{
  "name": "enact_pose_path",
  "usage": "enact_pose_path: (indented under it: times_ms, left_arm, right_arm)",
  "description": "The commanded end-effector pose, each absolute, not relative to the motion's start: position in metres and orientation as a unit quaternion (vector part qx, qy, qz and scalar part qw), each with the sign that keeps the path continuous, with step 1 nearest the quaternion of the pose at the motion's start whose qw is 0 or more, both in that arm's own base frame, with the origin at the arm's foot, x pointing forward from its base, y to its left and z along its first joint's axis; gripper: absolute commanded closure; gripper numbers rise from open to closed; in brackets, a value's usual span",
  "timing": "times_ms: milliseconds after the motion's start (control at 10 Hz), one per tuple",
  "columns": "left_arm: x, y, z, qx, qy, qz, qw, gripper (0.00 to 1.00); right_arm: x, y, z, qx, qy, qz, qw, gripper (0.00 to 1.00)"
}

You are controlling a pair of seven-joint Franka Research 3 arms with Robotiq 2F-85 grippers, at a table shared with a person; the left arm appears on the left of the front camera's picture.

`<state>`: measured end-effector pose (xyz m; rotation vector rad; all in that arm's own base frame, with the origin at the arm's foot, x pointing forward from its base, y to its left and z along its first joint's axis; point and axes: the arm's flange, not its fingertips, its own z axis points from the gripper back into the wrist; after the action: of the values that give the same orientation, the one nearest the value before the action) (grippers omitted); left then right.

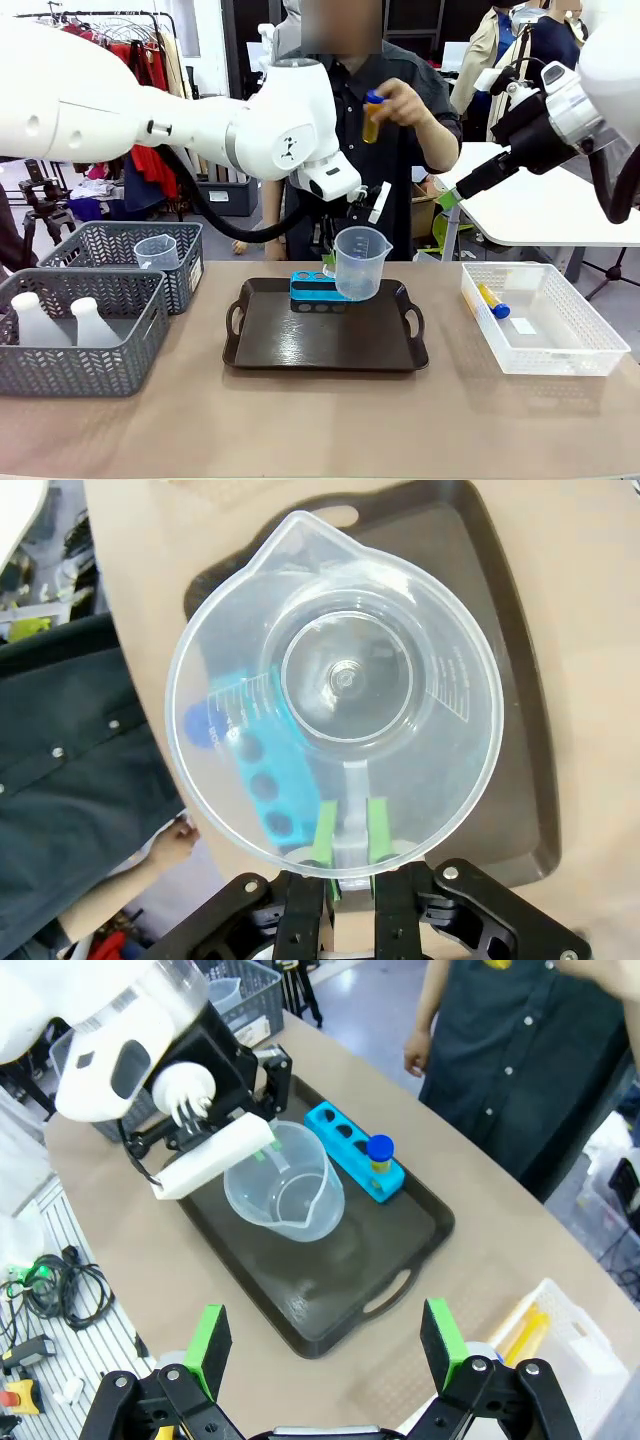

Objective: Prepare the laboratory tools.
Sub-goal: Pick up one Large Measuring Cup and place it on the Handle tray.

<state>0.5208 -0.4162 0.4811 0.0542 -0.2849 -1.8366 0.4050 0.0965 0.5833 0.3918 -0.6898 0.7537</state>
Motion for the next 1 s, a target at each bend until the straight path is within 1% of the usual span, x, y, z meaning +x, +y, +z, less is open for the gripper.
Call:
enact_pose_path:
  times_ms: [0, 200, 300, 500, 900]
  left_arm:
    - [0.536, -0.424, 0.457, 0.005, -0.120, -0.795, 0.595, 1.00]
    - [0.544, -0.433, 0.440, 0.002, -0.117, -0.802, 0.586, 1.00]
    - [0.547, -0.438, 0.429, -0.005, -0.104, -0.805, 0.584, 1.00]
    - [0.554, -0.443, 0.407, -0.012, -0.084, -0.802, 0.591, 1.00]
    - [0.561, -0.440, 0.380, -0.024, -0.064, -0.791, 0.607, 1.00]
  right_arm:
    - [0.405, 0.096, 0.584, 0.193, -0.329, 0.358, 0.852, 0.00]
    - [0.405, 0.096, 0.584, 0.193, -0.329, 0.358, 0.852, 0.00]
    - [0.405, 0.096, 0.584, 0.193, -0.329, 0.358, 0.852, 0.00]
    - [0.405, 0.096, 0.584, 0.193, -0.329, 0.358, 0.852, 0.00]
    - [0.405, 0.096, 0.584, 0.193, -0.329, 0.358, 0.852, 0.00]
